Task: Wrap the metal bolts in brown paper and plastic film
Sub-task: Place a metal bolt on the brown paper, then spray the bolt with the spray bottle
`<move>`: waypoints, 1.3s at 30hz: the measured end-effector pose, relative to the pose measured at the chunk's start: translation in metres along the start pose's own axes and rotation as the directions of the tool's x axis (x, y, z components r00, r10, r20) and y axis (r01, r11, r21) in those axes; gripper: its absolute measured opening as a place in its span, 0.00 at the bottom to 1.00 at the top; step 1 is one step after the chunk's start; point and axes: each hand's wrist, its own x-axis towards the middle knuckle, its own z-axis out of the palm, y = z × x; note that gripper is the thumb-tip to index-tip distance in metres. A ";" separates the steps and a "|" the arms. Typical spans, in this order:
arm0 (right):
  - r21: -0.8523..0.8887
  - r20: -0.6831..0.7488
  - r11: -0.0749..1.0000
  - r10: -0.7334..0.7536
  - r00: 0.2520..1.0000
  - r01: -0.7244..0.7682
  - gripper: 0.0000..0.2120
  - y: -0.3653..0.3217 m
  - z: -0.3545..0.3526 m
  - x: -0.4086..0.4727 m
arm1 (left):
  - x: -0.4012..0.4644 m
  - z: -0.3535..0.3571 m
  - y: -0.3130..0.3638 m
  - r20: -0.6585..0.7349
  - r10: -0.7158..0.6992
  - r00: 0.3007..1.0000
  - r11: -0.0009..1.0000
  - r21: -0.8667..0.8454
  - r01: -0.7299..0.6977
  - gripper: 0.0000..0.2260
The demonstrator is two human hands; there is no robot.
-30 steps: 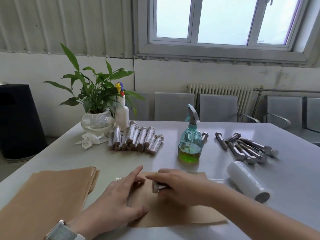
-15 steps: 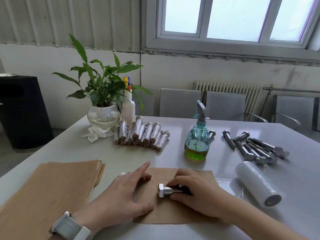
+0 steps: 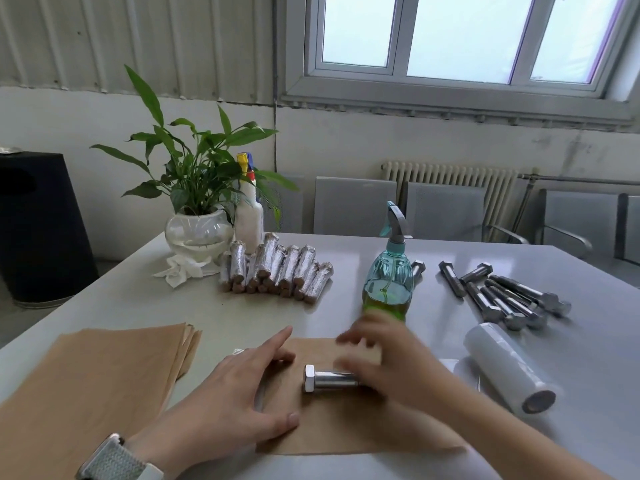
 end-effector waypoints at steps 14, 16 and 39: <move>0.500 -0.151 0.789 0.486 0.861 -0.358 0.17 0.071 -0.050 0.113 | -0.001 -0.004 -0.002 0.024 -0.012 1.000 0.995 -0.096 0.014 0.45; 0.516 -0.187 0.785 0.495 0.849 -0.344 0.16 0.065 -0.046 0.113 | -0.002 -0.005 -0.004 0.030 -0.022 0.999 0.992 -0.126 0.025 0.45; -0.052 0.833 0.669 0.439 0.337 -0.742 0.15 -0.056 -0.085 -0.001 | -0.004 -0.003 -0.004 0.017 -0.014 1.000 0.994 -0.110 0.015 0.45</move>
